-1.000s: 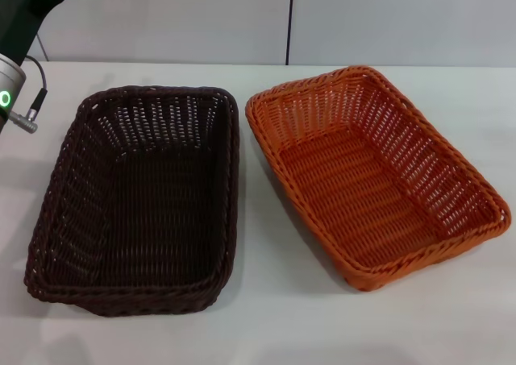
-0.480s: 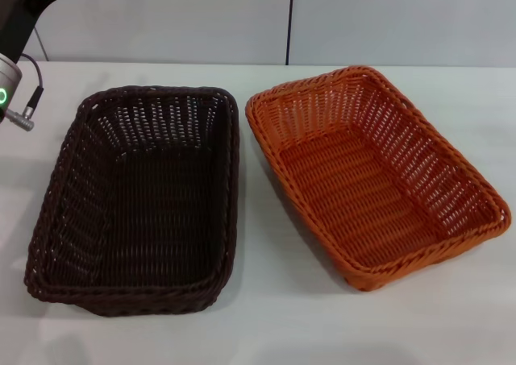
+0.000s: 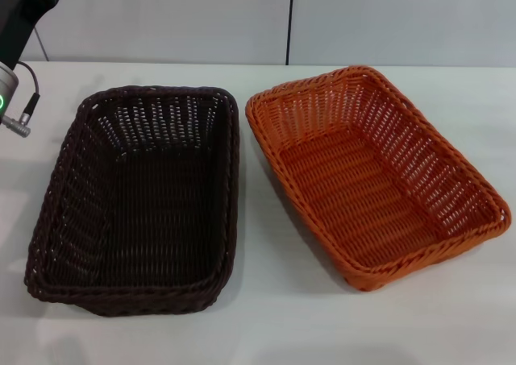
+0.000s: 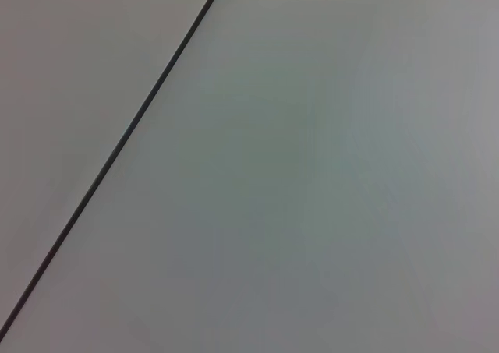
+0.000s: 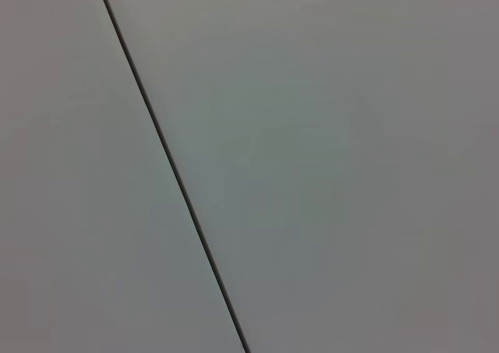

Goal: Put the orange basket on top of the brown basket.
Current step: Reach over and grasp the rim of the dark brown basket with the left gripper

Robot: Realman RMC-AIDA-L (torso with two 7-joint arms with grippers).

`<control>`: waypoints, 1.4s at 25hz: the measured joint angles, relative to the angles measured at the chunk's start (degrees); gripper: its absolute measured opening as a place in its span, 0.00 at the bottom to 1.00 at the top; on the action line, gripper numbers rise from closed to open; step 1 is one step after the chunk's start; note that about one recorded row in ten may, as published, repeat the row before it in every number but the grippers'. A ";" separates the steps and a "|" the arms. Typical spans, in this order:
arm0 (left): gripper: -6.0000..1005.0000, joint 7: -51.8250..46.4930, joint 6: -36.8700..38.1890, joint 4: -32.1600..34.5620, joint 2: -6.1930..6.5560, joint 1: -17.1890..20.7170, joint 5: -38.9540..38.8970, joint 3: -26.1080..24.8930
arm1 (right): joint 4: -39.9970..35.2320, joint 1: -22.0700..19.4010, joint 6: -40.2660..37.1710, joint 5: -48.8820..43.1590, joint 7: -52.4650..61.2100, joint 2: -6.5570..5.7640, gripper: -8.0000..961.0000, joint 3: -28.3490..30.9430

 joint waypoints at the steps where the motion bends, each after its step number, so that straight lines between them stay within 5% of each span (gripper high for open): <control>1: 0.83 0.00 0.11 0.00 0.02 -0.07 0.00 0.00 | 0.01 -0.01 0.00 -0.08 0.00 0.00 0.74 0.00; 14: 0.83 -9.43 8.38 -5.46 0.64 0.29 1.29 3.86 | 0.01 0.66 1.50 -0.43 0.00 -0.10 0.74 -0.81; 15: 0.83 -15.73 12.19 -9.25 1.45 1.27 2.57 7.74 | 0.01 0.66 1.50 -0.43 0.00 -0.10 0.74 -0.81; 16: 0.83 -31.65 16.89 -18.30 4.87 4.53 7.86 18.02 | 0.02 0.66 1.50 -0.43 0.00 -0.11 0.74 -0.86; 17: 0.83 -40.86 17.15 -22.69 7.68 6.26 11.98 22.59 | 0.04 0.63 1.50 -0.44 -0.01 -0.11 0.74 -0.88; 19: 0.83 -40.86 17.15 -22.69 7.68 6.26 11.98 22.59 | 0.04 0.42 1.51 -0.44 0.00 -0.11 0.74 -1.12; 20: 0.83 -58.46 14.33 -29.69 13.62 8.46 22.90 28.59 | 0.04 0.21 1.50 -0.44 -0.01 -0.09 0.74 -1.37; 21: 0.83 -64.15 12.01 -31.50 15.49 8.58 27.46 29.19 | 0.04 0.21 1.50 -0.44 -0.01 -0.09 0.74 -1.37; 23: 0.83 -67.83 10.35 -32.72 16.71 8.65 30.46 29.48 | 0.01 0.04 1.50 -0.44 0.00 -0.16 0.74 -1.47; 24: 0.83 -73.22 7.30 -34.74 18.32 8.70 35.81 29.48 | 0.01 0.04 1.50 -0.44 0.00 -0.16 0.74 -1.47; 27: 0.83 -73.22 7.30 -34.74 18.32 8.70 35.81 29.48 | -0.02 0.01 1.50 -0.44 -0.01 -0.68 0.74 -1.48; 28: 0.83 -88.18 -3.03 -43.70 20.80 8.56 54.53 26.07 | -0.07 0.09 1.50 -0.44 -0.01 -0.79 0.74 -1.49; 29: 0.83 -91.32 -7.41 -46.85 20.19 8.09 61.09 22.73 | -0.17 0.20 1.50 -0.44 0.00 -0.89 0.74 -1.50; 31: 0.83 -91.32 -7.41 -46.85 20.19 8.09 61.09 22.73 | -0.39 0.49 1.50 -0.44 -0.08 -1.00 0.74 -1.55; 32: 0.83 -94.00 -11.67 -49.43 19.22 7.41 67.08 19.77 | -0.50 0.62 1.50 -0.44 -0.25 -1.04 0.74 -1.57; 33: 0.83 -98.01 -17.76 -53.61 16.95 5.74 78.02 16.99 | -0.58 0.70 1.50 -0.44 -0.40 -1.06 0.74 -1.59; 35: 0.83 -100.37 -20.52 -55.92 15.23 4.60 85.09 16.60 | -0.63 0.86 1.50 -0.43 -0.48 -1.14 0.74 -1.85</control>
